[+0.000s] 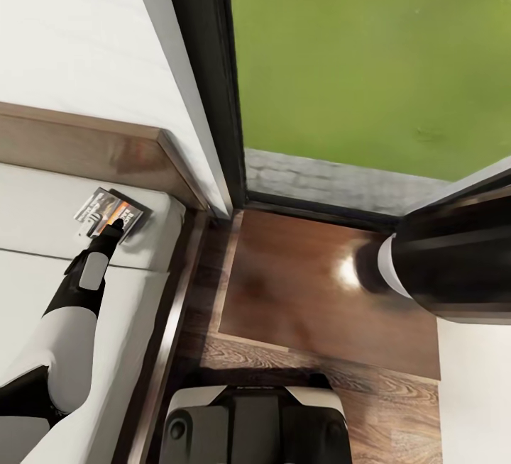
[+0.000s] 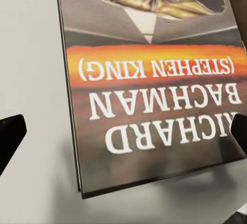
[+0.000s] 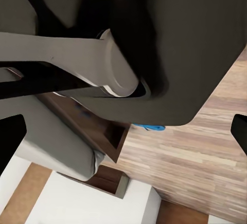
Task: In the bedroom, move the book from the bed onto either nightstand, and place the two sandals side by side next to the bed.
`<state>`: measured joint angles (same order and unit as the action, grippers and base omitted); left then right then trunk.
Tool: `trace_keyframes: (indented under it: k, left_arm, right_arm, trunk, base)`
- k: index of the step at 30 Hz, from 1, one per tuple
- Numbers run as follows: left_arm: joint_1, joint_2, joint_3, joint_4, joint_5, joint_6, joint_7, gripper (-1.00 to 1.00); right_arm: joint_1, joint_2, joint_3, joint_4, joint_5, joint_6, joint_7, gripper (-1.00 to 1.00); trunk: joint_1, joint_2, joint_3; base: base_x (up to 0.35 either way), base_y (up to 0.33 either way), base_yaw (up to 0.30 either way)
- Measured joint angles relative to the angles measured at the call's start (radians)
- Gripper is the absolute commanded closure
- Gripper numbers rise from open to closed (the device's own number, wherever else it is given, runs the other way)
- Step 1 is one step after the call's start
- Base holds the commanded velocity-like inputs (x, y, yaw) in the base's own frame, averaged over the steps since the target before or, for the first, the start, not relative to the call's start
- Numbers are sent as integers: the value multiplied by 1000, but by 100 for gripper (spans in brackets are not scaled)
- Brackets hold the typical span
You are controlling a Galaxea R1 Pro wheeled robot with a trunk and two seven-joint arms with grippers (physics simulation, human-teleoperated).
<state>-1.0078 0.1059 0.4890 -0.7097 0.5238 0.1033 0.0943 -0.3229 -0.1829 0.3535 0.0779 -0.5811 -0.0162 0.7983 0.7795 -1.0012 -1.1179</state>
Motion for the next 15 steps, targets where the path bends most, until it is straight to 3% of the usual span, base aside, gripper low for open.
trace_keyframes:
  k: [12, 15]
  left_arm:
    - [0, 0, 0, 0, 0, 0, 0, -100]
    - [0, 0, 0, 0, 0, 0, 0, -100]
  right_arm:
    - [0, 0, 0, 0, 0, 1, 0, -100]
    - [0, 0, 0, 0, 0, 1, 0, -100]
  trunk:
    - [4, -7, -3]
    - [15, -28, -13]
  base:
    - [0, 0, 0]
    - [0, 0, 0]
